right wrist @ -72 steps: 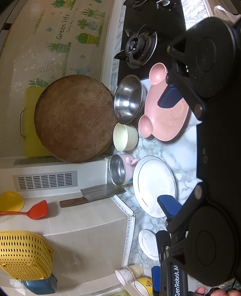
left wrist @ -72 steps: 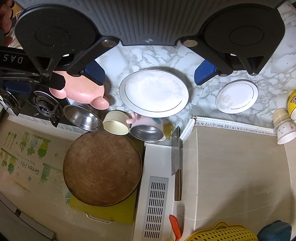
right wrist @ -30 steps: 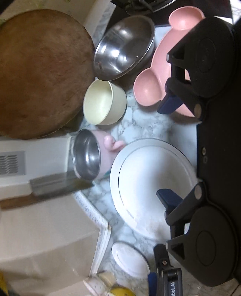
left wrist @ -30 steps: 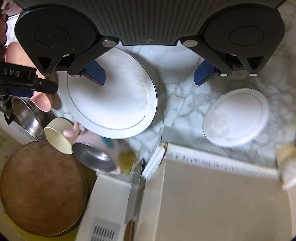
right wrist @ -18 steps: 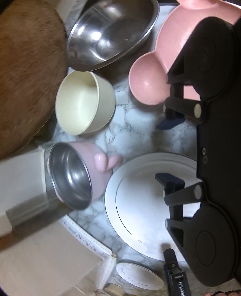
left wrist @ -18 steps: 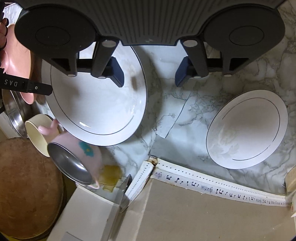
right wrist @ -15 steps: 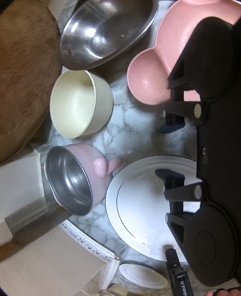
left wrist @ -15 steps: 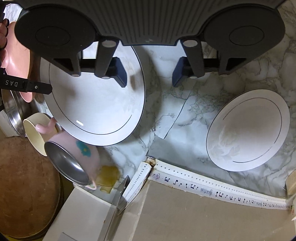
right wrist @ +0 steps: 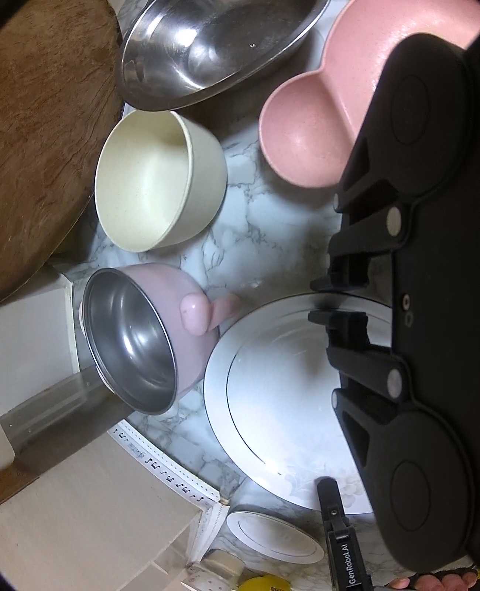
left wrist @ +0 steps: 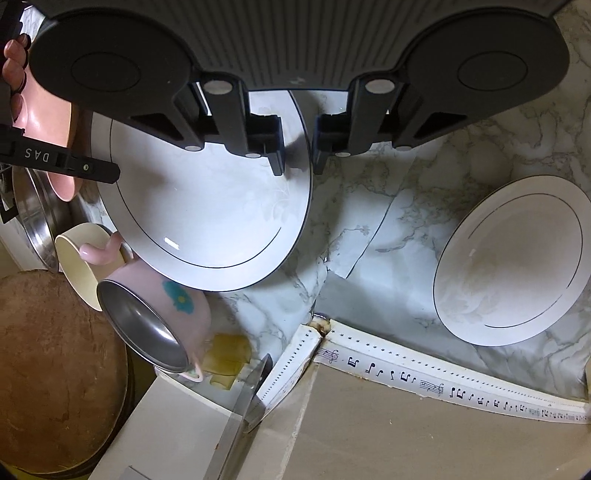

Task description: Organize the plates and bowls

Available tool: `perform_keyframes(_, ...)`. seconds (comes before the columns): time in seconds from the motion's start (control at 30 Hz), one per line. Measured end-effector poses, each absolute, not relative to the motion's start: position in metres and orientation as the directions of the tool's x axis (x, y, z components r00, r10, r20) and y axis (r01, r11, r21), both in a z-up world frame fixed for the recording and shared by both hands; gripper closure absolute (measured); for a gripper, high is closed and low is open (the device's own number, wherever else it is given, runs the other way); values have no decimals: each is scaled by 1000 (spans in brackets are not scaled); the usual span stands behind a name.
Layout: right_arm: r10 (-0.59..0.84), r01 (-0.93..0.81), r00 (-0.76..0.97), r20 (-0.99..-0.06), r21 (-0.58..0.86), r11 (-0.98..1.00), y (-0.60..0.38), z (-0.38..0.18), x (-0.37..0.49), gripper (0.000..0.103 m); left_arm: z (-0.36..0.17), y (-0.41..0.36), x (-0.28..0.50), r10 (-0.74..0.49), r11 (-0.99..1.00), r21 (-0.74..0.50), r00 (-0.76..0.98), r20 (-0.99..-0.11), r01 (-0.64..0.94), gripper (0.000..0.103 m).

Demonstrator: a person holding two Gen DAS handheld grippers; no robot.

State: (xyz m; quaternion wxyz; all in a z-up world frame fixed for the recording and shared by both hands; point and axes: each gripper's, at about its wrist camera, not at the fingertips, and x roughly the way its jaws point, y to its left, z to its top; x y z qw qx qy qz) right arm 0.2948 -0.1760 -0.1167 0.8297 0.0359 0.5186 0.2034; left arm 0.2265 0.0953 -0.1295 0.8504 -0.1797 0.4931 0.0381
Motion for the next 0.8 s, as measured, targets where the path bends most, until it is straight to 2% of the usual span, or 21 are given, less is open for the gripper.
perform_keyframes(0.43,380,-296,377,-845,279,914,-174,-116,289,93,-129,100,214,-93,928,-262,517,-851,-264,90)
perform_keyframes(0.8,440,-385,345,-829,303,872,-146,-108,263,94,-126,132,157,-47,891,-277,535,-843,-359,90)
